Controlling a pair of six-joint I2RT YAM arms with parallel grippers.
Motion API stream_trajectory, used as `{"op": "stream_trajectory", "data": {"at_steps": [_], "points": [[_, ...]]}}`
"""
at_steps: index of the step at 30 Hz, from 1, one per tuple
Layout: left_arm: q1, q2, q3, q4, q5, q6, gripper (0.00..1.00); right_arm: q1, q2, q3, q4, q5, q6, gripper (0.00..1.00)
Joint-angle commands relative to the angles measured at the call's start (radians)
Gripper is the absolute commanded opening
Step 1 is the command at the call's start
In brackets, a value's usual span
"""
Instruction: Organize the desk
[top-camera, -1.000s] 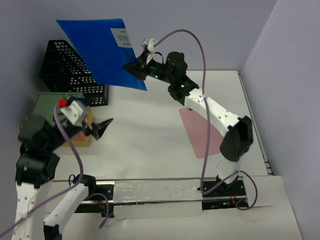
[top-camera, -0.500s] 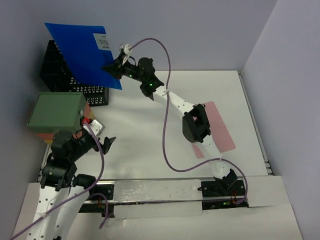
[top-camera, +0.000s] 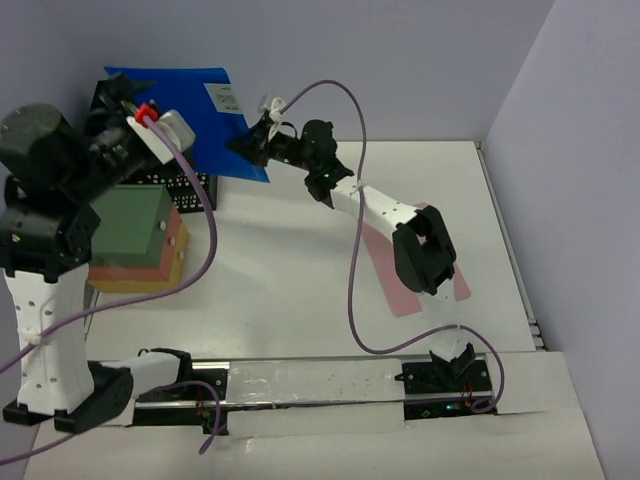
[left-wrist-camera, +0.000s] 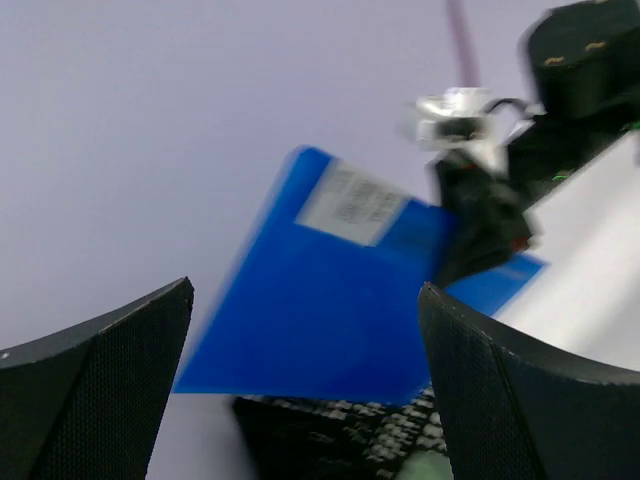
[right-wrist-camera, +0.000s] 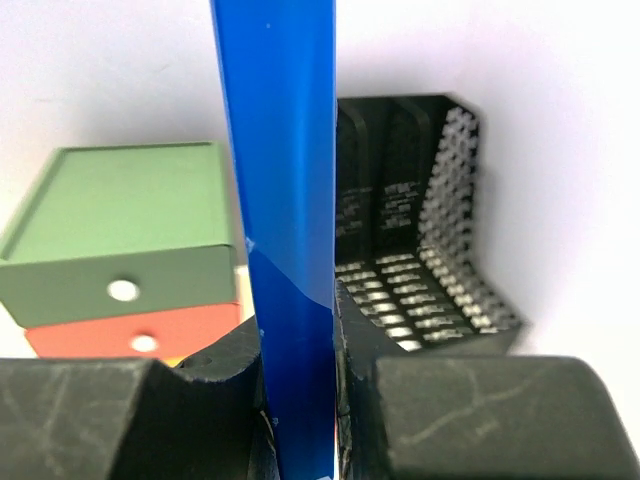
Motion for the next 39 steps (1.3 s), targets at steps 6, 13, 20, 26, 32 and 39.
{"op": "stream_trajectory", "data": {"at_steps": [6, 13, 20, 26, 32, 39], "points": [[0.033, 0.255, 0.333, -0.225, 0.041, 0.242, 0.99, -0.031, -0.212, -0.158, 0.066, -0.063, -0.223, 0.00], [0.042, 0.267, 0.306, -0.289, 0.059, 0.308, 0.99, -0.049, -0.283, -0.260, 0.067, -0.082, -0.272, 0.00], [0.041, 0.282, 0.279, -0.315, 0.031, 0.322, 0.99, -0.042, -0.341, -0.321, 0.014, -0.089, -0.397, 0.00], [0.041, 0.314, 0.313, -0.402, 0.057, 0.363, 0.98, -0.039, -0.399, -0.402, 0.066, -0.074, -0.441, 0.00], [0.041, 0.295, 0.251, -0.456, 0.063, 0.397, 0.82, -0.028, -0.410, -0.401, 0.033, -0.078, -0.495, 0.00], [0.041, 0.333, 0.311, -0.552, 0.083, 0.433, 0.08, 0.003, -0.409, -0.409, -0.003, -0.076, -0.548, 0.00]]}}
